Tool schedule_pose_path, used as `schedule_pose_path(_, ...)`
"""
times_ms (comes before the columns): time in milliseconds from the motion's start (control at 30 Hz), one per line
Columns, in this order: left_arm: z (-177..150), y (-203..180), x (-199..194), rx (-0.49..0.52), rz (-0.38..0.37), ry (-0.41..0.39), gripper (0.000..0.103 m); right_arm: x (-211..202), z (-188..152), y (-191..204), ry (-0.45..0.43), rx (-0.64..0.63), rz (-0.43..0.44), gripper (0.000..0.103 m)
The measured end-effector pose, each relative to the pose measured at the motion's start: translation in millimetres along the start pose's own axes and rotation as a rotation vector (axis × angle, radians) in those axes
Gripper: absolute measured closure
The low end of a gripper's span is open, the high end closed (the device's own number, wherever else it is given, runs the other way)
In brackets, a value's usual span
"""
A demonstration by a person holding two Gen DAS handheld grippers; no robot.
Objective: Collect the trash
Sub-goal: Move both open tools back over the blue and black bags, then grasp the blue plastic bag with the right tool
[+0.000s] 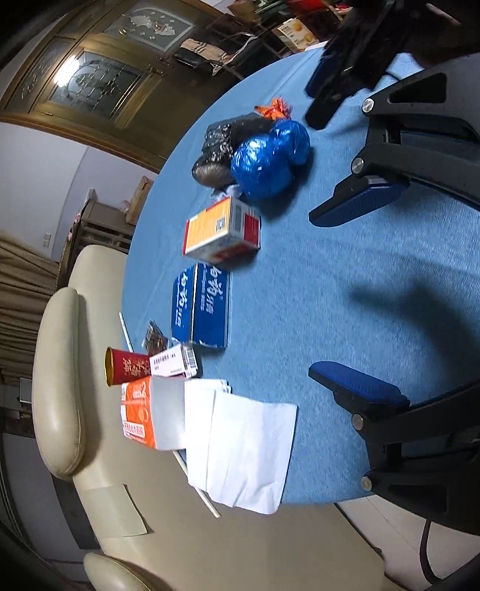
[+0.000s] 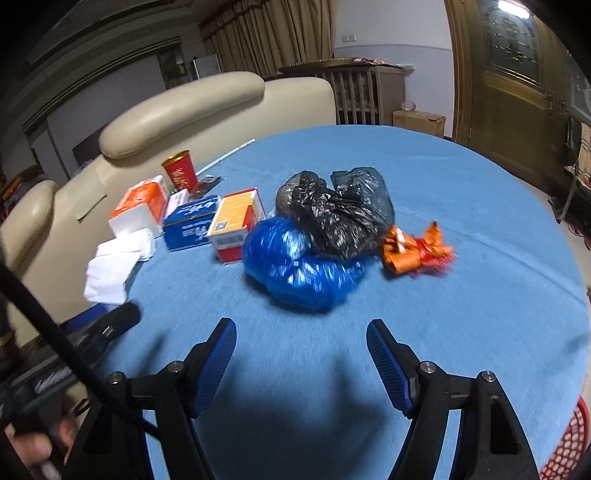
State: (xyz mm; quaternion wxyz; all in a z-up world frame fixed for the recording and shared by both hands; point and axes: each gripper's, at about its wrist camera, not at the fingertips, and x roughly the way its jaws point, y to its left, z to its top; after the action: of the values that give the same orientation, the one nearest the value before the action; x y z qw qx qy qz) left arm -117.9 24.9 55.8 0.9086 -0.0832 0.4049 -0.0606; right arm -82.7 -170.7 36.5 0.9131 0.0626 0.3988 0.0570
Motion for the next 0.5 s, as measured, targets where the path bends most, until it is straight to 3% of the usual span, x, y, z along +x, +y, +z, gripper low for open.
schedule_pose_path(367, 1.2, 12.9, 6.5, -0.015, 0.005, 0.016, 0.027, 65.6, 25.3, -8.1, 0.058, 0.044, 0.012, 0.027)
schedule_pose_path(500, 0.5, 12.9, 7.4, -0.010, 0.009, 0.021, 0.027, 71.0, 26.9, -13.1, 0.050, 0.099, 0.077, 0.030)
